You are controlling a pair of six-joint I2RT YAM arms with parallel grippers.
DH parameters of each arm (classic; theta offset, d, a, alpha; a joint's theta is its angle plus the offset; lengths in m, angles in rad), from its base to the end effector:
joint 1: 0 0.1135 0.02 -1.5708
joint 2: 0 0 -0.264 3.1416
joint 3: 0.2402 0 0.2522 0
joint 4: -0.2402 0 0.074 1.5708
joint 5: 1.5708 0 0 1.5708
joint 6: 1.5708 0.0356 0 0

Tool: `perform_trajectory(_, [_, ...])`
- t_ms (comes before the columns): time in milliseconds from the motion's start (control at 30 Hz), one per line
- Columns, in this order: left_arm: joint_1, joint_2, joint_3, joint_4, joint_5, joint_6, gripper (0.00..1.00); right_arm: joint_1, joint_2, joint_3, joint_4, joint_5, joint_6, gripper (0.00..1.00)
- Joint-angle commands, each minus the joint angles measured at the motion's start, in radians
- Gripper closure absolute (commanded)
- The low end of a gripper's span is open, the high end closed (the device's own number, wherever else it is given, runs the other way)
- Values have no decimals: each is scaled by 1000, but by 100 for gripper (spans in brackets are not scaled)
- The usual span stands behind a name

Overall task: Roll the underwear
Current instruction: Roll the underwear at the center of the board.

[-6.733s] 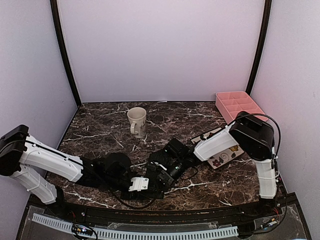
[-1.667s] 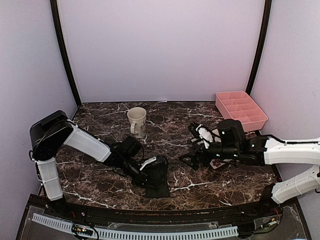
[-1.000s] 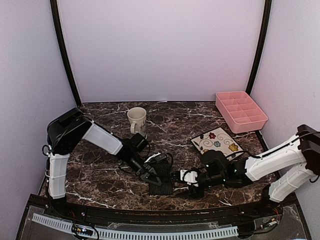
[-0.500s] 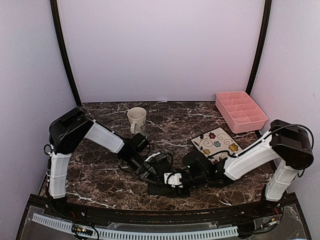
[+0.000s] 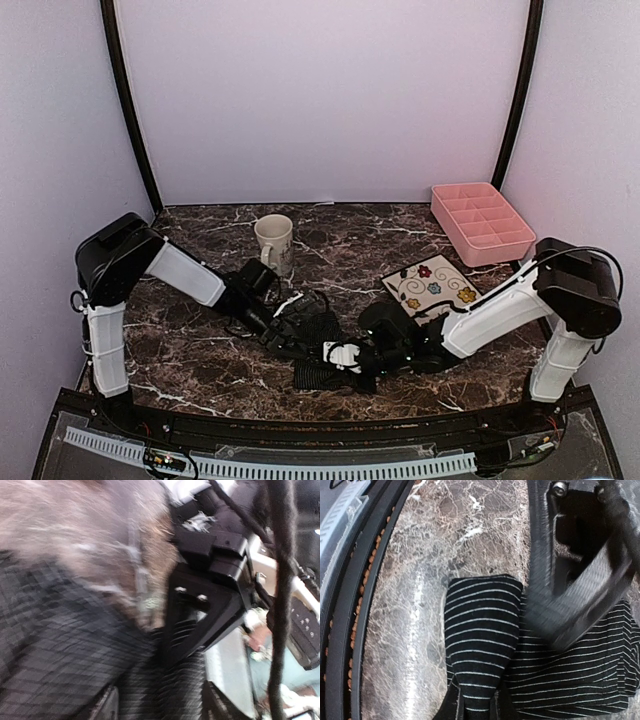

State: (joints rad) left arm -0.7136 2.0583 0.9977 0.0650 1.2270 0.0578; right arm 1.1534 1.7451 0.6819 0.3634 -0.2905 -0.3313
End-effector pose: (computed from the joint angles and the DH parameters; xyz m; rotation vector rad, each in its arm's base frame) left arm 0.2521 -0.2626 0.0901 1.3659 2.0354 -1.8284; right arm 0.1204 0.2966 0.1190 -1.7037 1.6209 0.7508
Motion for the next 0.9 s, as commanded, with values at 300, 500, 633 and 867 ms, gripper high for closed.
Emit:
perform_trajectory(300, [118, -662, -358, 218, -587, -23, 33, -148, 87, 145, -358, -342, 331, 100])
perform_trajectory(500, [-56, -861, -444, 116, -824, 179, 33, -201, 175, 162, -323, -490, 425, 100])
perform_trajectory(633, [-230, -862, -494, 138, -958, 239, 34, -230, 235, 200, -342, -558, 438, 100])
perform_trajectory(867, [-402, -682, -474, 238, -1060, 331, 34, -248, 292, 230, -352, -611, 452, 99])
